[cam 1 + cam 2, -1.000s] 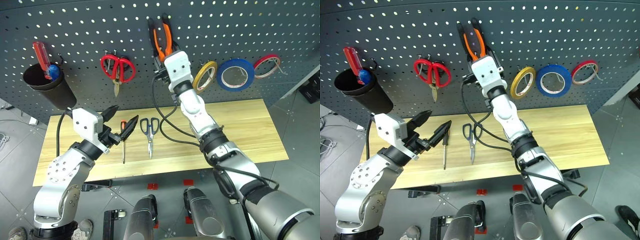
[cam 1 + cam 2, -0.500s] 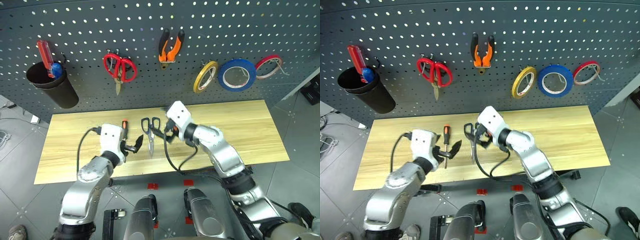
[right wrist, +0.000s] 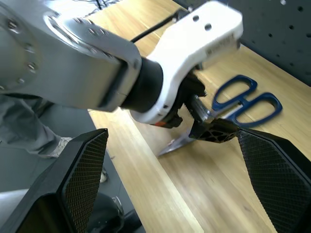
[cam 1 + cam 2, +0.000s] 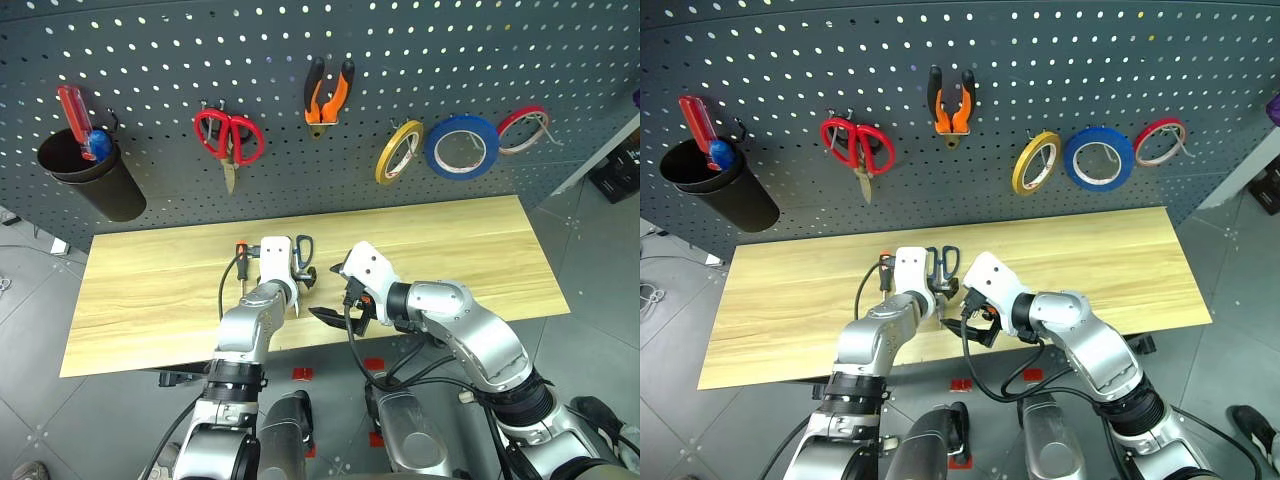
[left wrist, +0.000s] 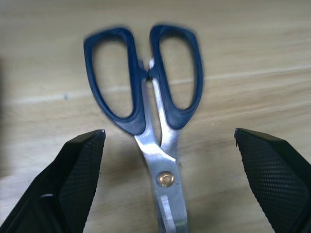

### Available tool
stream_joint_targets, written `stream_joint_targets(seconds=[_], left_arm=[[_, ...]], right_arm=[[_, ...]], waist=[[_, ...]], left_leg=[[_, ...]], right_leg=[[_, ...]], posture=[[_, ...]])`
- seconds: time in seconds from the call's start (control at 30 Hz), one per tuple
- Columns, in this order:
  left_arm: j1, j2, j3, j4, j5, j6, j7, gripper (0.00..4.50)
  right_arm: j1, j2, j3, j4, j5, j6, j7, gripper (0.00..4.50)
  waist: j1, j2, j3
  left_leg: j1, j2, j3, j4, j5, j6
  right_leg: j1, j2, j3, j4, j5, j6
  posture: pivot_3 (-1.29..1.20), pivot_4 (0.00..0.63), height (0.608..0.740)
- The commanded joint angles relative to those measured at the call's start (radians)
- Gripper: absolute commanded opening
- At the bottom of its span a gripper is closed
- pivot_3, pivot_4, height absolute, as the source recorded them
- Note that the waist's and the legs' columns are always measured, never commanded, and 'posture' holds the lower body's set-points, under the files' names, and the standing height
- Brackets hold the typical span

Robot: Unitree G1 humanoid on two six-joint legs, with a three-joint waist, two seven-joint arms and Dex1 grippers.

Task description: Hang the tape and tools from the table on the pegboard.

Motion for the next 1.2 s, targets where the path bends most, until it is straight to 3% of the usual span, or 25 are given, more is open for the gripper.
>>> stream_joint_targets(seconds=[0.03,0.1,0.47,0.63,0.87,1.0,1.2], left_arm=[[-0.023,-0.021,0.006,0.056,0.028,-0.017,0.025,4.31],[-0.035,-0.027,0.001,0.089,0.039,-0.027,0.022,3.90],[-0.021,-0.035,0.002,0.103,0.060,-0.082,-0.011,0.65],[0.035,-0.013,-0.025,-0.027,0.084,-0.115,-0.035,0.58],[0.277,0.075,-0.113,-0.476,0.145,-0.208,-0.091,0.58],[0.444,0.162,-0.110,-0.710,0.219,-0.328,-0.099,0.58],[0.565,0.225,-0.077,-0.891,0.298,-0.477,-0.100,0.58]], right_arm=[[-0.020,0.010,-0.041,-0.025,0.038,0.022,-0.013,4.50],[-0.027,0.015,-0.057,-0.022,0.053,0.041,-0.019,4.50],[-0.039,0.012,-0.097,-0.021,0.101,0.087,-0.047,4.50],[-0.029,-0.006,-0.101,-0.030,0.088,0.028,-0.058,4.50],[0.039,-0.084,-0.099,-0.125,0.081,-0.193,-0.010,4.50],[0.053,-0.093,-0.147,-0.201,0.197,-0.197,0.055,4.50],[0.020,-0.074,-0.178,-0.168,0.209,-0.245,0.035,4.50]], waist=[[0.001,0.000,0.000],[0.001,0.000,0.000],[0.000,0.000,0.000],[-0.003,0.000,0.000],[-0.017,0.000,0.000],[-0.030,0.000,0.000],[-0.022,-0.001,0.000]], left_leg=[[0.000,0.000,0.000,0.000,0.000,0.000],[0.000,0.000,-0.001,0.001,0.000,0.000],[0.000,0.000,-0.001,0.001,0.000,0.000],[0.000,0.000,-0.001,0.000,0.001,0.000],[-0.004,0.000,-0.001,-0.002,0.000,0.000],[-0.003,0.000,-0.001,-0.003,0.000,0.001],[-0.003,0.001,-0.002,-0.002,0.000,0.002]], right_leg=[[0.000,0.000,0.000,0.000,0.000,0.000],[0.001,0.000,-0.001,0.000,0.000,0.000],[0.002,0.000,-0.001,-0.001,0.001,0.001],[0.001,0.000,-0.001,-0.002,0.001,0.001],[0.000,0.000,-0.001,-0.008,0.001,0.001],[0.000,0.000,0.001,-0.009,0.001,0.001],[0.001,0.000,0.000,-0.010,0.004,-0.001]], posture=[[-0.32,0.334,0.740],[-0.33,0.333,0.740],[-0.34,0.319,0.740],[-0.33,0.311,0.740],[-0.34,0.311,0.740],[-0.34,0.311,0.740],[-0.32,0.305,0.740]])
